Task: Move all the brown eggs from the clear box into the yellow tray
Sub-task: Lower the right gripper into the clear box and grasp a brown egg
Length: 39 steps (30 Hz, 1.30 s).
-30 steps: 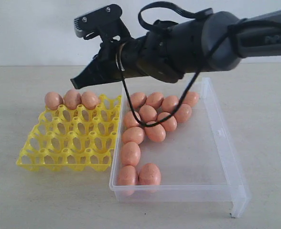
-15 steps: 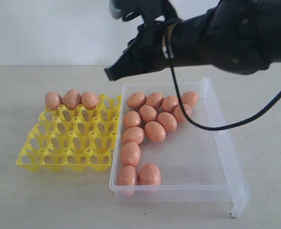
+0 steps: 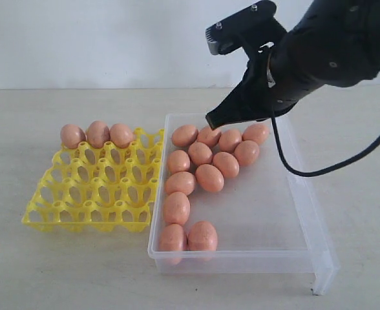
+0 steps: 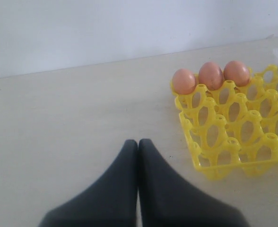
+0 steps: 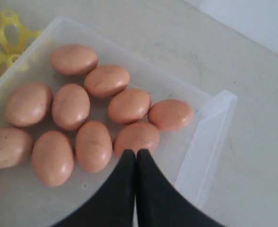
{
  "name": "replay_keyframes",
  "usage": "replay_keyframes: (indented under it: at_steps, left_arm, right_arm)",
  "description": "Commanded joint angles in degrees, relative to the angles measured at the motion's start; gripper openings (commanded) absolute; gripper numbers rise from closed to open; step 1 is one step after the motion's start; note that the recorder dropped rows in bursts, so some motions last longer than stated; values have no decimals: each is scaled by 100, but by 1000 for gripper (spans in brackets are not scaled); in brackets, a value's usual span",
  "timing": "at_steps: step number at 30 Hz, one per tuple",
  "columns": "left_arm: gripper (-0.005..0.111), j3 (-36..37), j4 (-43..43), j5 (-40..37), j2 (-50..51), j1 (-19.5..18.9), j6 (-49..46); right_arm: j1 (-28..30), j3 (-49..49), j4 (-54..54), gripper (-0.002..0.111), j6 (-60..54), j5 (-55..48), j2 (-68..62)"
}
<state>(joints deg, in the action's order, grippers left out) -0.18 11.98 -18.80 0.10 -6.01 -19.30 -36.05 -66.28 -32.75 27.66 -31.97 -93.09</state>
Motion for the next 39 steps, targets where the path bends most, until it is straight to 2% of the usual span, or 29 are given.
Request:
replay_keyframes:
  at_steps: [1,4,7,11,18,19,24,26,30,33,39]
  left_arm:
    - [-4,18,15,80,-10,-14,67]
    - [-4,18,15,80,-10,-14,67]
    - [-4,18,15,80,-10,-14,67]
    - [-4,18,15,80,-10,-14,67]
    - [-4,18,15,80,-10,-14,67]
    - [-4,18,15,80,-10,-14,67]
    - [-4,18,15,80,-10,-14,67]
    - [-4,18,15,80,-10,-14,67]
    - [-4,18,15,80,-10,-14,67]
    - [-4,18,15,80,-10,-14,67]
    - [-4,18,15,80,-10,-14,67]
  right_arm:
    - [280,-488,1564,0,-798,-174,-298]
    - [848,-821,3317,0,-1908,-91,-535]
    - [1276,-1226,4438,0,-3052,-858,-749]
    - [1431,-1567,4524,0,-3902,-2272,-936]
    - [1245,-1580,4590,2,-4941,-2014,-992]
    - [1213,-1583,4590,5,-4965,-1991,-1029]
    - [1017,-1614,4705,43,-4674,-2445,-1565]
    - [846,-1614,4901,53,-4476,-2751,-1879]
    - [602,-1614,5356,60,-3748,-2968,-2044]
    - [572,-1614,5402,61,-3094,-2934,-2158]
    - [550,-1614,5634,61,-2943,-3498,-2418]
